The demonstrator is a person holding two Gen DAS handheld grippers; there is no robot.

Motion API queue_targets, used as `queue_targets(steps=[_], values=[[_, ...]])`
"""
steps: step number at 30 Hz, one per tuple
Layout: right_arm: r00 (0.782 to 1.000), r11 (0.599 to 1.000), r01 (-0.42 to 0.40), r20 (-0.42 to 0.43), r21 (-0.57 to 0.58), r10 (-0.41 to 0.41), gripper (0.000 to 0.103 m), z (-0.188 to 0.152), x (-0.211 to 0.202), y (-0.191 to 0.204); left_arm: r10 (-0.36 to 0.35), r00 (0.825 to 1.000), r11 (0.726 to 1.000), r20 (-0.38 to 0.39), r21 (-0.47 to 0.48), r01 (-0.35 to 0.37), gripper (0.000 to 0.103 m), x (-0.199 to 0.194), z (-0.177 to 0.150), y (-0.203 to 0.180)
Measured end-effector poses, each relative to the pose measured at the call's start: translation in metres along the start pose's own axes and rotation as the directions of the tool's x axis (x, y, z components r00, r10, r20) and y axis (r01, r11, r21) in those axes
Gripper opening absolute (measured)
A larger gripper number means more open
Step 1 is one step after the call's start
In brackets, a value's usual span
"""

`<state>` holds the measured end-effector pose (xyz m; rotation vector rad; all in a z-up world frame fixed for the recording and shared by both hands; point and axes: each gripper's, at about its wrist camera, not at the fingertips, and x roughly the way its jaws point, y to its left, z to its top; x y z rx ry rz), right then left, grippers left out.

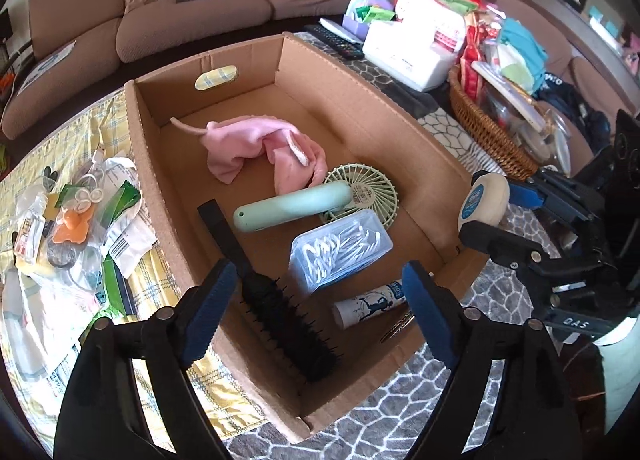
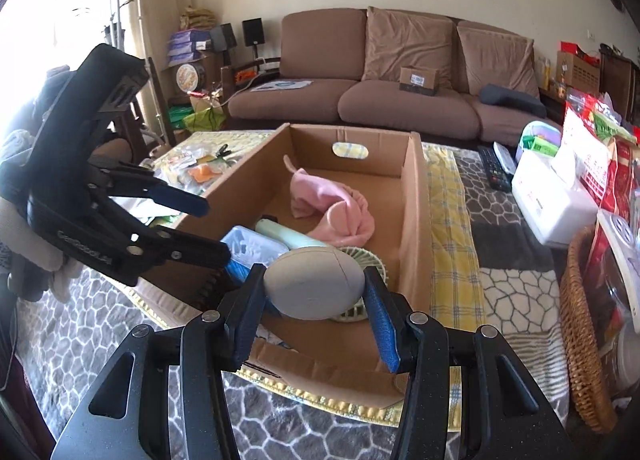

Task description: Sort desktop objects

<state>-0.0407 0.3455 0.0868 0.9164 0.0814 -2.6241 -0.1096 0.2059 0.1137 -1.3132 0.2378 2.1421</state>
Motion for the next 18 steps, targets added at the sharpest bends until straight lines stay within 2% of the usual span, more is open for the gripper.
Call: queue_targets(steps=[2, 5, 8, 18], values=[[1.000, 1.000, 0.001, -0.011, 0.032, -0.001, 0.051, -0.003, 0.005, -0.004, 0.004, 1.000, 1.000, -0.006, -0.008, -0.004, 0.085, -0.001, -0.004, 0.004], [1.000, 0.997, 0.010, -0.022, 0.073, -0.009, 0.061, -0.005, 0.009, -0.007, 0.006, 1.000, 1.000, -0.011, -0.014, -0.006, 0.085, -0.003, -0.007, 0.007], [0.999, 0.995, 0.041, -0.018, 0.088, -0.040, 0.061, -0.004, 0.005, -0.007, 0.002, 1.000, 1.000, -0.009, -0.022, -0.003, 0.085, -0.007, -0.009, 0.010], [0.999, 0.995, 0.041, 0.032, 0.089, -0.044, 0.061, 0.018, -0.029, 0.009, -0.016, 1.000, 0.999, 0.016, -0.048, 0.017, 0.086, -0.031, -0.018, 0.014]])
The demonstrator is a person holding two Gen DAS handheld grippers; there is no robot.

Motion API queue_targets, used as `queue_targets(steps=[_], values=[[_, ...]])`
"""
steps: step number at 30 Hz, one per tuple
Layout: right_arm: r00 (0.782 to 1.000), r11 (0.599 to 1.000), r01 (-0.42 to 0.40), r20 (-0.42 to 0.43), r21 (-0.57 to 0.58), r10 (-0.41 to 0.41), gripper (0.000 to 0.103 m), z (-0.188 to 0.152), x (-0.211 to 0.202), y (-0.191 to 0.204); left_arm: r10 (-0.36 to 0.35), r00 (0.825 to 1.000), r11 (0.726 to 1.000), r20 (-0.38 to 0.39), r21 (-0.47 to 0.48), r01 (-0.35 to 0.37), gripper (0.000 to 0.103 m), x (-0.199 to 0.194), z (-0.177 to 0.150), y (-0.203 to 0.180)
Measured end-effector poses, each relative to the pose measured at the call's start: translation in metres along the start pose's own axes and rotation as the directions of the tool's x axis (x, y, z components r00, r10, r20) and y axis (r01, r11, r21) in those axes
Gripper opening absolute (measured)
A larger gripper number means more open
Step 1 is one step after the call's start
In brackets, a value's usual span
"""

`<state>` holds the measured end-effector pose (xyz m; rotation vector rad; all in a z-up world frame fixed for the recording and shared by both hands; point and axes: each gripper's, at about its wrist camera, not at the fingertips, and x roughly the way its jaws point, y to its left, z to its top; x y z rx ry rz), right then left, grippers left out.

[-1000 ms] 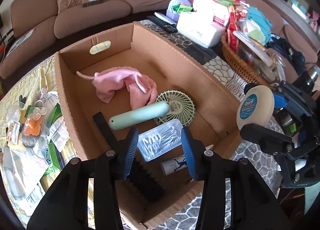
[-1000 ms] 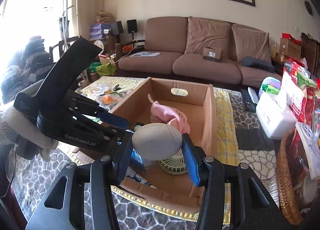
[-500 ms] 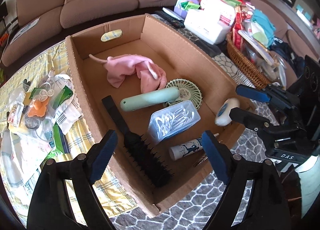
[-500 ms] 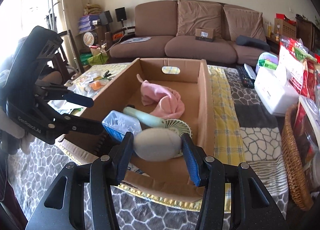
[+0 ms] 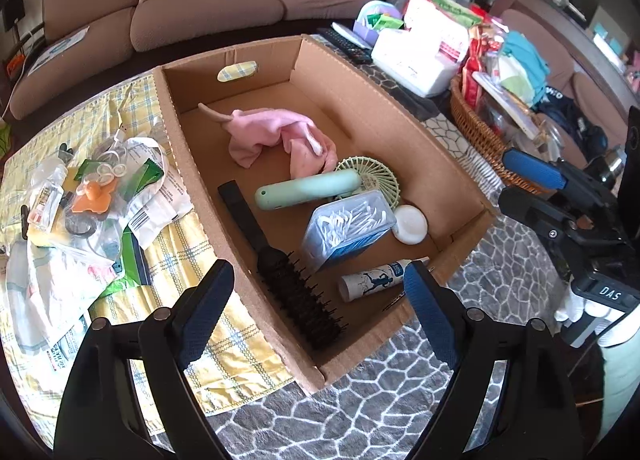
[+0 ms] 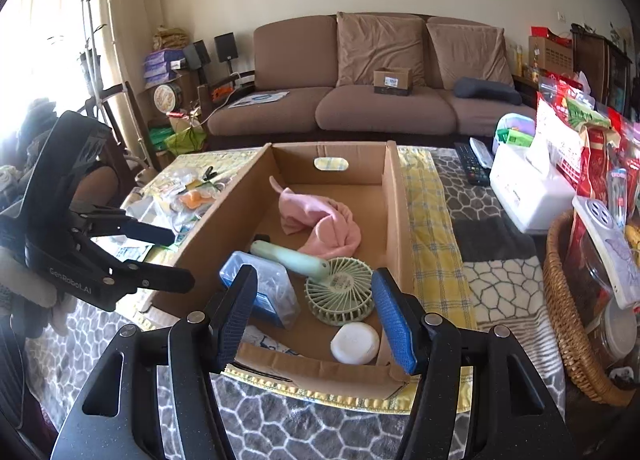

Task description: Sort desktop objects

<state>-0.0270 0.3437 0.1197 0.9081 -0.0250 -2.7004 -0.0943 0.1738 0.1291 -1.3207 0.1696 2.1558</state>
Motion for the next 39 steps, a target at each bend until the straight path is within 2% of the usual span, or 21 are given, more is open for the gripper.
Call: queue_targets(steps=[4, 8, 10, 12, 13, 15, 20, 25, 28, 34, 39], values=[[1.000, 0.999, -0.010, -0.008, -0.036, 0.010, 0.061, 0.011, -0.008, 0.027, -0.010, 1.000, 1.000, 0.026, -0.019, 0.010, 0.103, -0.018, -0.013, 0.009], [0.999, 0.999, -0.015, -0.036, -0.051, 0.013, 0.062, 0.017, -0.007, 0.059, -0.030, 0.998, 0.998, 0.048, -0.044, 0.033, 0.103, -0.040, -0.034, 0.028], [0.999, 0.997, -0.027, -0.027, -0.066, 0.025, 0.073, 0.017, -0.007, 0.077, -0.033, 0.998, 0.998, 0.059, -0.057, 0.036, 0.103, -0.052, -0.047, 0.042], [0.997, 0.996, -0.075, -0.025, -0.053, 0.074, 0.097, 0.018, -0.004, 0.095, -0.027, 0.997, 0.997, 0.073, -0.077, 0.032, 0.103, -0.064, -0.062, 0.059], [0.994, 0.994, -0.104, -0.023, -0.043, 0.103, 0.102, 0.019, -0.003, 0.104, -0.021, 0.997, 0.996, 0.081, -0.089, 0.028, 0.103, -0.070, -0.071, 0.069], [0.993, 0.992, -0.119, -0.015, -0.045, 0.118, 0.103, 0.020, 0.002, 0.126, -0.002, 0.995, 0.993, 0.096, -0.117, 0.013, 0.103, -0.082, -0.086, 0.091], [0.991, 0.988, -0.125, -0.060, -0.086, 0.120, 0.103, 0.022, 0.028, 0.183, 0.056, 0.991, 0.980, 0.122, -0.198, -0.031, 0.103, -0.110, -0.124, 0.155], [0.987, 0.982, -0.134, -0.101, -0.134, 0.121, 0.103, 0.023, 0.062, 0.238, 0.120, 0.984, 0.956, 0.135, -0.284, -0.078, 0.103, -0.127, -0.158, 0.222], [0.986, 0.983, -0.141, -0.106, -0.118, 0.129, 0.103, 0.023, 0.083, 0.263, 0.149, 0.979, 0.934, 0.138, -0.345, -0.093, 0.103, -0.130, -0.172, 0.260], [0.981, 0.986, -0.165, -0.101, -0.013, 0.163, 0.103, 0.024, 0.125, 0.281, 0.187, 0.975, 0.906, 0.120, -0.405, -0.123, 0.103, -0.121, -0.188, 0.314], [0.984, 0.987, -0.147, -0.092, 0.070, 0.154, 0.103, 0.026, 0.154, 0.275, 0.162, 0.979, 0.901, 0.120, -0.423, -0.097, 0.103, -0.107, -0.182, 0.337]])
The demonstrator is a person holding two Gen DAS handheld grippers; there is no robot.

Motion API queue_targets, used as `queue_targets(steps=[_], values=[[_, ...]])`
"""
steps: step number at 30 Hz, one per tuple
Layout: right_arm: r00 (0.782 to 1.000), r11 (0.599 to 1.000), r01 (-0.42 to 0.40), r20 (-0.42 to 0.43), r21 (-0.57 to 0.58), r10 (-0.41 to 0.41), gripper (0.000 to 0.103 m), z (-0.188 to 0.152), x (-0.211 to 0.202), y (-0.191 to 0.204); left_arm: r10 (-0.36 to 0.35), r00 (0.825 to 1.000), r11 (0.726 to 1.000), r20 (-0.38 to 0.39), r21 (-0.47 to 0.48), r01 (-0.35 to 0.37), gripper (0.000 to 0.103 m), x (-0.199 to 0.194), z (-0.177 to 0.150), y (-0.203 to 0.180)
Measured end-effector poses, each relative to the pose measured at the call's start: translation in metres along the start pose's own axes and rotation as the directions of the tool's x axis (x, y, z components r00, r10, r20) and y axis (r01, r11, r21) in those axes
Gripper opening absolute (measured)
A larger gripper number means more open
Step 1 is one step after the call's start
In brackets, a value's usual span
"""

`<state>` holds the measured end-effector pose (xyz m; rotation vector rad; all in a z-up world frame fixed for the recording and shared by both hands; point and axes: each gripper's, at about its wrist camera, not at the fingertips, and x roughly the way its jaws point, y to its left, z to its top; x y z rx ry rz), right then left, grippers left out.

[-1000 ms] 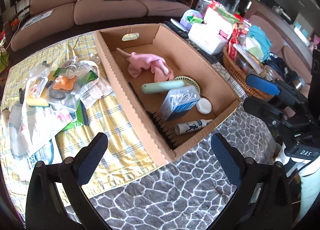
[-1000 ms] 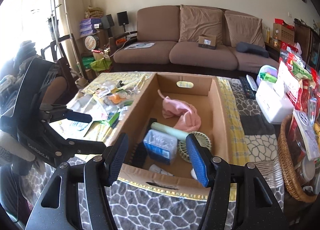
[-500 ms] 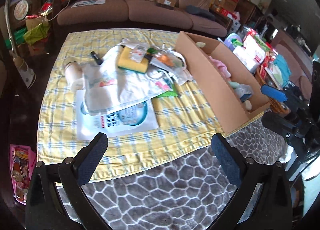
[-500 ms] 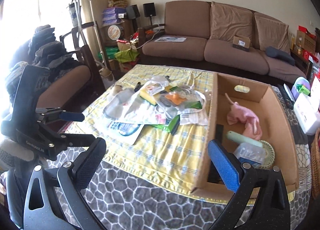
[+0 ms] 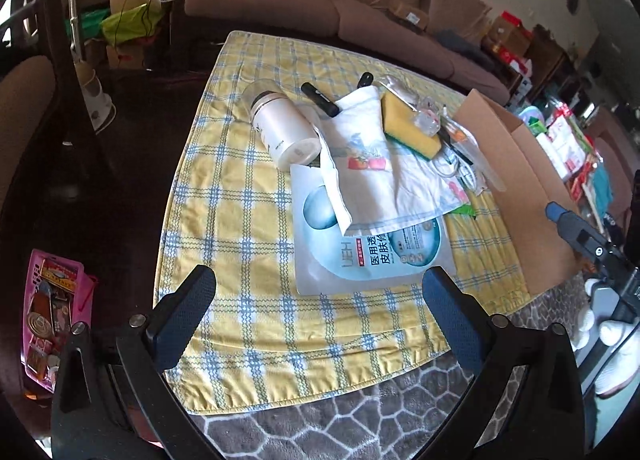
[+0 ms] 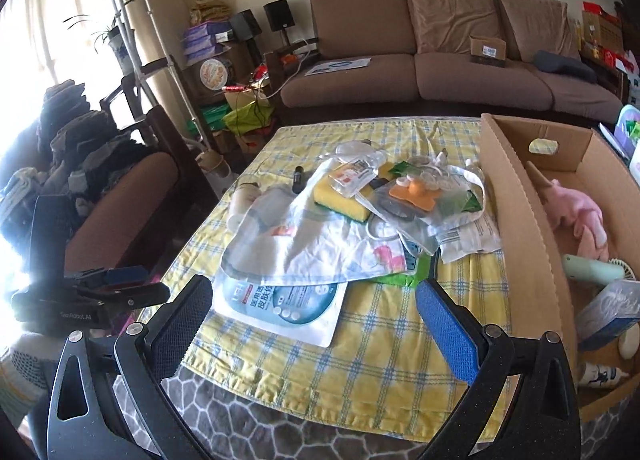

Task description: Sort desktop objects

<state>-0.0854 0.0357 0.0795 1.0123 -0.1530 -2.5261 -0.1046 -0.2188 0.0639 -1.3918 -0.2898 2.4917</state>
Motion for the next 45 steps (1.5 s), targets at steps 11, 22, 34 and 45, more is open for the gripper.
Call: queue_targets(steps=[11, 22, 34, 45], values=[[0.996, 0.999, -0.001, 0.086, 0.043, -0.002, 0.103, 0.017, -0.003, -0.032, -0.026, 0.998, 0.964, 0.056, 0.265, 0.011, 0.085, 0.062, 0.087, -0.101], [0.996, 0.999, -0.043, 0.072, -0.033, 0.045, 0.103, 0.009, 0.004, -0.042, 0.056, 0.998, 0.941, 0.028, 0.334, -0.062, 0.068, 0.151, 0.118, -0.148], [0.994, 0.995, -0.073, 0.082, 0.069, 0.067, 0.103, 0.018, 0.009, -0.056, -0.038, 0.998, 0.966, 0.054, 0.259, 0.023, 0.031, 0.102, 0.098, -0.115], [0.999, 0.827, -0.036, 0.042, 0.560, 0.015, 0.083, 0.028, 0.066, -0.098, -0.092, 0.993, 0.981, 0.071, 0.180, 0.078, 0.031, 0.039, 0.037, -0.071]])
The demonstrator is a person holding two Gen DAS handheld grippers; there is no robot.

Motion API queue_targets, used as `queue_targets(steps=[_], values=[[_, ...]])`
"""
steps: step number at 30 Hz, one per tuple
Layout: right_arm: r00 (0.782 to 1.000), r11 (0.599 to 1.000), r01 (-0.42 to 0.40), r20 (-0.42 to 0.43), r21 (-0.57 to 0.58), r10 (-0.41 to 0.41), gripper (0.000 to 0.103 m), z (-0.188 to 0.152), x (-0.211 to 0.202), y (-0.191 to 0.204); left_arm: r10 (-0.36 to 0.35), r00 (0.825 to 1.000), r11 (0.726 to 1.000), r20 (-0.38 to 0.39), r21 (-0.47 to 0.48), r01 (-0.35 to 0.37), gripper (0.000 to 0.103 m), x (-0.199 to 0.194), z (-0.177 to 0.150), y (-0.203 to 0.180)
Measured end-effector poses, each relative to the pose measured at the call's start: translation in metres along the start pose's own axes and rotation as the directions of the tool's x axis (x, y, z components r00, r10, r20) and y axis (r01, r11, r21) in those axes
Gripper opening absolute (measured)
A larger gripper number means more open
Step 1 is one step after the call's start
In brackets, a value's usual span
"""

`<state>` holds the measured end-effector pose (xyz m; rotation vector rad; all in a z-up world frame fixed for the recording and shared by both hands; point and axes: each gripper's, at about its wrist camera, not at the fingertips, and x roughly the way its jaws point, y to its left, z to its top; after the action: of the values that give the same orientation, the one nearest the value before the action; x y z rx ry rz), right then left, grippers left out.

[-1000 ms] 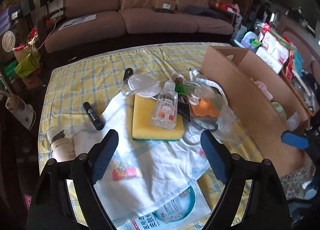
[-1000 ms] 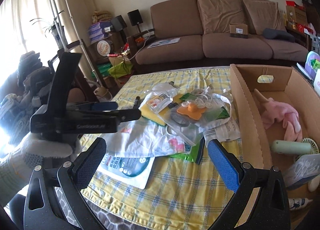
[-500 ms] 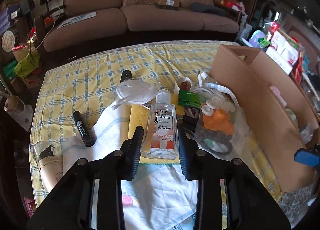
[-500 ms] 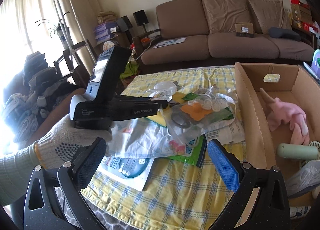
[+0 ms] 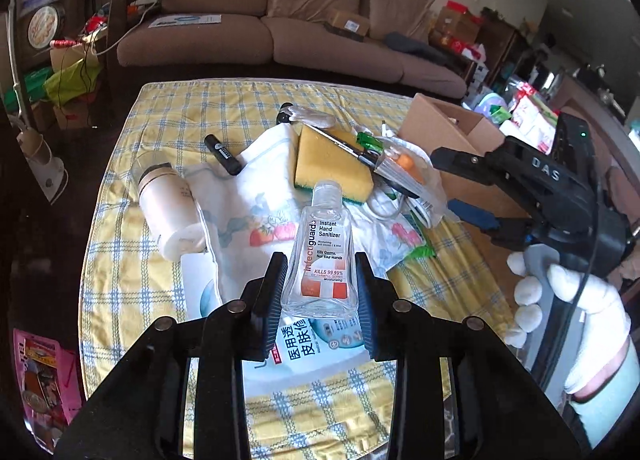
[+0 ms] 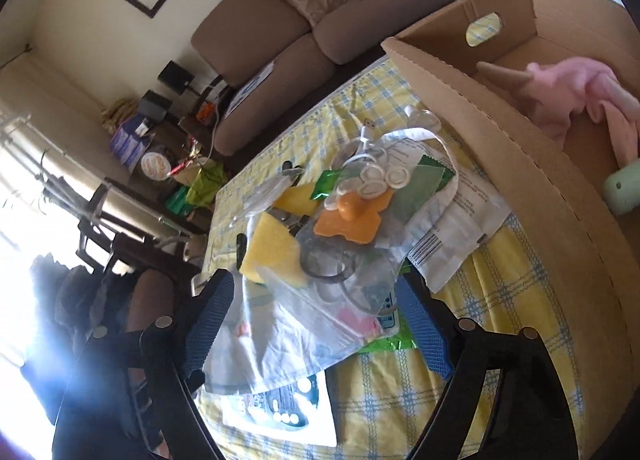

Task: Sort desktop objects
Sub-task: 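Grasp the Instant Hand Sanitizer bottle with the left gripper, then grasp the clear bag with orange pacifier using the right gripper while the left gripper lifts the sanitizer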

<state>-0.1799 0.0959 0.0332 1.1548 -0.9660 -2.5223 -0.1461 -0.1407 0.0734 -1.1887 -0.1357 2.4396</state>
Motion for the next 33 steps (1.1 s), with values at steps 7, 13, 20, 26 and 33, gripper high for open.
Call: queue_targets(steps=[7, 13, 20, 26, 33], values=[[1.000, 0.993, 0.011, 0.004, 0.120, -0.011, 0.008, 0.000, 0.016, -0.017, -0.047, 0.999, 0.999, 0.009, -0.017, 0.047, 0.031, -0.004, -0.006, 0.002], [0.999, 0.999, -0.032, 0.030, 0.003, 0.032, 0.005, -0.001, -0.008, -0.008, -0.084, 0.996, 0.996, 0.010, -0.026, 0.084, 0.030, -0.010, -0.008, -0.005], [0.991, 0.983, -0.110, 0.061, -0.144, 0.120, 0.004, 0.005, -0.058, 0.030, -0.093, 0.995, 0.996, 0.033, -0.009, 0.093, 0.030, -0.034, -0.002, -0.017], [0.995, 0.962, -0.094, 0.014, -0.255, 0.101, 0.007, 0.005, -0.084, 0.062, -0.092, 0.993, 0.996, 0.069, -0.012, 0.094, 0.030, -0.067, 0.005, -0.024], [0.977, 0.984, -0.175, -0.116, 0.039, 0.179, 0.062, -0.028, -0.039, 0.025, -0.084, 0.993, 0.996, 0.083, -0.020, 0.086, 0.030, -0.083, 0.001, -0.021]])
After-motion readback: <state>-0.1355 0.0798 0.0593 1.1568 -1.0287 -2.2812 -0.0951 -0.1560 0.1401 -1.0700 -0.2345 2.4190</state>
